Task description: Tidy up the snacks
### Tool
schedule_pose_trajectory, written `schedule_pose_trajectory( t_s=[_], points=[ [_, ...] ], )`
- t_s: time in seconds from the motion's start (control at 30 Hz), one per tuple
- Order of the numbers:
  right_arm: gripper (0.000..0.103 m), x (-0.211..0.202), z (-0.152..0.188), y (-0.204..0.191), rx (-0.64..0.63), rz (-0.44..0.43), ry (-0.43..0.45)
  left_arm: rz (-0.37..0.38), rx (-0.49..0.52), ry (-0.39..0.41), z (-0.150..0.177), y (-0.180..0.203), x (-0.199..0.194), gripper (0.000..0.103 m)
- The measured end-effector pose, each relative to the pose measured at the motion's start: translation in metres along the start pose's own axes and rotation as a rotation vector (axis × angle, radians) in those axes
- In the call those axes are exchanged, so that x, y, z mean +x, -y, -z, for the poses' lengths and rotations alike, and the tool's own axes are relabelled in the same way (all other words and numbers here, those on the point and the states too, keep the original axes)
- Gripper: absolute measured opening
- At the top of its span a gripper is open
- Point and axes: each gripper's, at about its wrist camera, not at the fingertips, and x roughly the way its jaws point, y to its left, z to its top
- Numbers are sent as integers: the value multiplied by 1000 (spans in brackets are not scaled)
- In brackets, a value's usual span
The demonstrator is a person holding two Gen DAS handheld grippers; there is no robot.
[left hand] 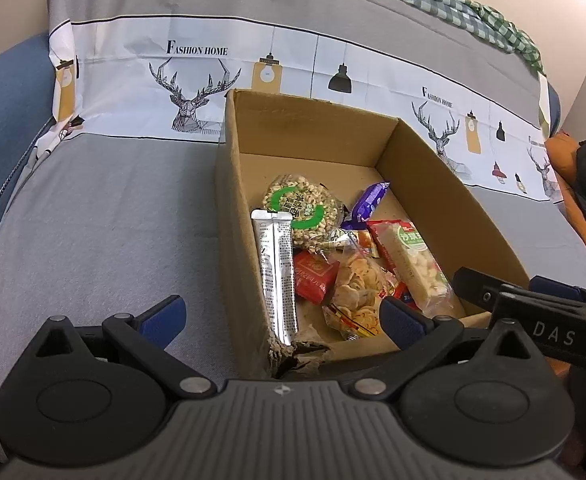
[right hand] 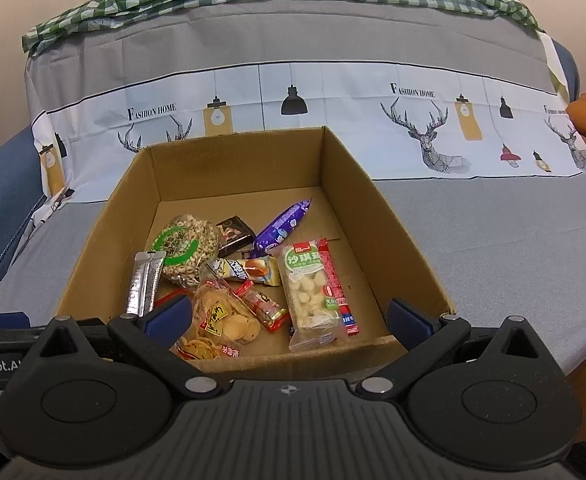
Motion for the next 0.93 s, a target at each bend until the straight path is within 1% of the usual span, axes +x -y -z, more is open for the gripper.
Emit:
schedule_pose_trajectory(
  t_s=[0.27, 0.5, 0.7, 0.93],
  points=[
    [102, -2, -1, 2, 32, 9, 8, 7, 23, 8, 1, 3, 1, 103],
    [102, 1, -2, 5, 51, 8, 3, 7, 43, -2, 3, 8, 6, 103],
    [102, 2, -1, -2, 13, -1, 6, 13, 64, -3, 4, 15, 10, 103],
    [102, 1, -3, 0, 26, -8, 3, 19, 68, 33, 3, 14, 7, 103]
  ],
)
